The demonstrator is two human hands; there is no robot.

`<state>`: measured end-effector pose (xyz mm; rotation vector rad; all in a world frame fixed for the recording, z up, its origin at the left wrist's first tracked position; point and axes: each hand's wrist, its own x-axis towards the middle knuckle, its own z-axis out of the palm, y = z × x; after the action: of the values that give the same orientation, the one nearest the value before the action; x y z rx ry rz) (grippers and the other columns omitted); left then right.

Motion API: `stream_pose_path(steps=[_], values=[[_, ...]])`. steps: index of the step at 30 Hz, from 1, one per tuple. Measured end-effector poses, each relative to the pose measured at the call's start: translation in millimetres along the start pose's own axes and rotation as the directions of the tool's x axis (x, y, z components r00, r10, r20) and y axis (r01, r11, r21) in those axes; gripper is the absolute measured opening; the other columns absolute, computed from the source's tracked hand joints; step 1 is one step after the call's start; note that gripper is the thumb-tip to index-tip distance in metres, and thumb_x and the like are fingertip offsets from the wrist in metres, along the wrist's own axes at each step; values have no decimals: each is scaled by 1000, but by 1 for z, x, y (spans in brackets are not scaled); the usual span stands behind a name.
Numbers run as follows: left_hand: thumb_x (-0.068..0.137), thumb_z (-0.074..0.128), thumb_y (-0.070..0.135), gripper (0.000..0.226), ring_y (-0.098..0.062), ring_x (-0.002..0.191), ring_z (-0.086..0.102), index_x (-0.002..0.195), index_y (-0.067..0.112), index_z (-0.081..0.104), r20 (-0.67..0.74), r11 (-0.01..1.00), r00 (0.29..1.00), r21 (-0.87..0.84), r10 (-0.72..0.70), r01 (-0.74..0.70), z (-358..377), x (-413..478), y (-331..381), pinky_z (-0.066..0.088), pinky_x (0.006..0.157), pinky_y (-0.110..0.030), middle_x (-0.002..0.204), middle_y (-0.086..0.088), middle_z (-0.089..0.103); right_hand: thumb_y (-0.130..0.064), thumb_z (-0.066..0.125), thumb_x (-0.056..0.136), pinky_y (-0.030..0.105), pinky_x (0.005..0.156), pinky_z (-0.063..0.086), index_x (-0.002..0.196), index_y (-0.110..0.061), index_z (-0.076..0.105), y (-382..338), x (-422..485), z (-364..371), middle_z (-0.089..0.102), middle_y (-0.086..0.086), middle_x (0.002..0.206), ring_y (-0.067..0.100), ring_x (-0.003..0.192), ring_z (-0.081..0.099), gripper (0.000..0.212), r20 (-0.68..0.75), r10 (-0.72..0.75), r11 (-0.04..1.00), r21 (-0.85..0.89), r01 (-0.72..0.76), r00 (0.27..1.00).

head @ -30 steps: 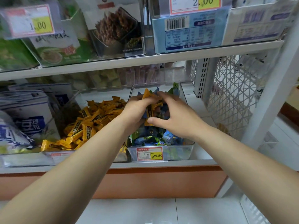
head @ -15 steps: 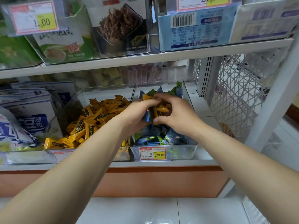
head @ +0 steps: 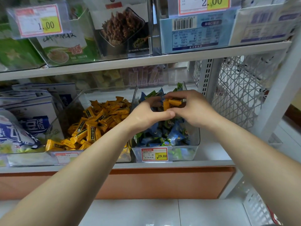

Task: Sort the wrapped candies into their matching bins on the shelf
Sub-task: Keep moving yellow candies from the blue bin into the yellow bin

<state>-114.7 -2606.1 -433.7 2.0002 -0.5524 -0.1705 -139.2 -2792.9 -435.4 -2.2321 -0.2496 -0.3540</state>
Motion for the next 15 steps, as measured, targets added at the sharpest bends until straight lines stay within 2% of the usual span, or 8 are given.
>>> stream_pose_path(steps=[2,3,4,6,9,12,13,15], values=[[86,73,43,51,-8,111,64,131,23,59,-16,1000,1000,-29,10,-11,4,2,1,49,96,-25,122,6,69,-23,83,75,20,92,49,117,-32,70,1,-1,-4,68,-14,110,7,106,63,45,-31,21,998,56,-19,999],[92,66,42,42,-14,110,66,129,23,60,-39,995,999,-95,-11,7,7,2,3,51,94,-29,120,2,70,-21,84,75,25,95,50,116,-33,70,0,-3,-6,69,-13,109,8,104,64,45,-38,20,996,83,-17,999],[97,58,43,33,-20,105,69,123,23,63,-46,979,997,-199,-61,51,9,1,7,55,88,-31,115,-2,72,-21,84,75,26,95,51,114,-36,69,-1,-5,-5,70,-13,107,7,103,65,45,-43,10,995,101,-5,999],[100,48,49,37,-27,92,73,113,19,66,6,895,980,-407,-200,185,13,1,15,60,72,-33,103,-8,75,-22,83,75,24,91,51,111,-40,68,-5,-8,-1,70,-17,101,3,98,65,43,-59,-41,995,84,46,997],[100,55,38,30,-22,83,74,115,14,65,-12,822,968,-531,-252,208,13,1,17,59,64,-31,99,-11,75,-30,75,75,23,90,49,123,-37,64,-11,-12,10,68,-21,102,0,98,62,50,-54,-94,995,14,95,994],[98,62,22,24,-23,93,72,120,13,66,-46,793,969,-586,-241,169,5,-4,15,59,72,-32,106,-11,74,-34,68,80,29,105,45,146,-30,43,-15,-10,19,60,-12,135,3,120,57,71,39,-46,988,149,40,998],[96,64,21,26,-23,93,72,121,14,66,-54,800,970,-578,-238,164,0,-6,14,59,74,-32,110,-12,73,-31,67,84,34,107,45,149,-27,40,-15,-8,21,58,-8,138,7,123,57,71,55,-37,975,220,24,998],[93,68,18,31,-23,94,71,124,16,64,-91,814,970,-564,-227,138,-12,-11,11,58,72,-31,115,-14,71,-25,63,92,41,100,51,142,-26,49,-18,-7,28,64,-5,130,13,115,64,51,59,-32,947,321,12,998]])
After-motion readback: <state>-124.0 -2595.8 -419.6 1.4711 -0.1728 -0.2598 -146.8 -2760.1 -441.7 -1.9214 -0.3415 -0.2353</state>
